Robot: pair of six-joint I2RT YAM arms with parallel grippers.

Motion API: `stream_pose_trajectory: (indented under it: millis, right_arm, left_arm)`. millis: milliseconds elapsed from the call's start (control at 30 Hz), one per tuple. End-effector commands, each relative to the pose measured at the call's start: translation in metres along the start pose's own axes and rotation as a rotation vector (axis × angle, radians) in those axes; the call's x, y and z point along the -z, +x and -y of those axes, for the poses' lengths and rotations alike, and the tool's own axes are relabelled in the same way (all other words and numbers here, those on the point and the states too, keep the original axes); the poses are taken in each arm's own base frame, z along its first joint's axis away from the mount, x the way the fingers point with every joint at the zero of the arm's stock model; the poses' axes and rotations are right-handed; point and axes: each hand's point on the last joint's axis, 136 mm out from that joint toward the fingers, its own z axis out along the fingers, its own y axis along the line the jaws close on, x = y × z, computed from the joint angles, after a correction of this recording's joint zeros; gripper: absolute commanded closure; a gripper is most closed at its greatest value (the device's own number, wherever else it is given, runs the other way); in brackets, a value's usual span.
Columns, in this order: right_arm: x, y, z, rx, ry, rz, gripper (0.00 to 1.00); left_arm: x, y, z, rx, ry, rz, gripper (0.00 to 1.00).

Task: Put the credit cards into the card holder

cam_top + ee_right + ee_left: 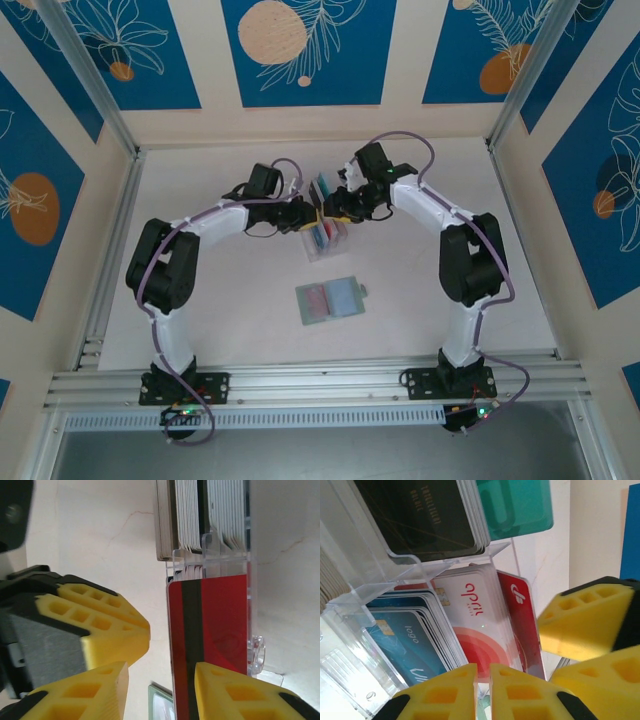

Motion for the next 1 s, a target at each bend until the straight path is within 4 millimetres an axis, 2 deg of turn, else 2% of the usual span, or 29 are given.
stream_pose_trajectory:
  millis: [0, 133, 533, 967]
  right_arm:
    - [-0.002, 0.003, -0.001, 0.011, 0.015, -0.027, 0.59]
    - [-0.003, 0.003, 0.002, 0.012, 0.032, -0.032, 0.56]
    - [-0.005, 0.005, -0.012, 0.0, -0.071, -0.056, 0.58]
    - [-0.003, 0.002, -0.014, 0.001, -0.074, -0.053, 0.66]
  left_arm:
    - [0.001, -0.013, 0.008, -0.005, 0.039, 0.009, 0.87]
    - [-0.002, -0.017, 0.009, -0.003, 0.045, 0.011, 0.88]
    - [-0.015, -0.026, 0.013, 0.018, 0.101, -0.003, 0.91]
    - [-0.028, -0.025, 0.019, 0.019, 0.128, -0.018, 0.92]
